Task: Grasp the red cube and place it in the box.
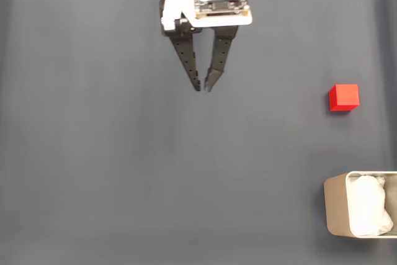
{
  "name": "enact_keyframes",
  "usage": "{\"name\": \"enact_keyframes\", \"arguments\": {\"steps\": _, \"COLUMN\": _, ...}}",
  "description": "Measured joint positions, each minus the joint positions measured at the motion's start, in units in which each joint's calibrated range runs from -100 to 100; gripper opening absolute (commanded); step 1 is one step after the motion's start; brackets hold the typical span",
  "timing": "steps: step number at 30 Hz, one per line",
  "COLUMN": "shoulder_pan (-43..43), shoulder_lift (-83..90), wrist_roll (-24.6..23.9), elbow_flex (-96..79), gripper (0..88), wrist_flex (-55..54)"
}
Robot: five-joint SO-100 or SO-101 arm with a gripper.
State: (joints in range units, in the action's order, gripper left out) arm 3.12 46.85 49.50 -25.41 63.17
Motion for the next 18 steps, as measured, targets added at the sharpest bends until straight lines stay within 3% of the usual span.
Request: {"name": "enact_keyframes", "arguments": {"steps": 18, "shoulder_pan": 13.8, "shoulder_lift": -3.82, "wrist_roll": 0.44, "elbow_flex": 1.36, "gripper": 0.0, "wrist_flex": 0.48}}
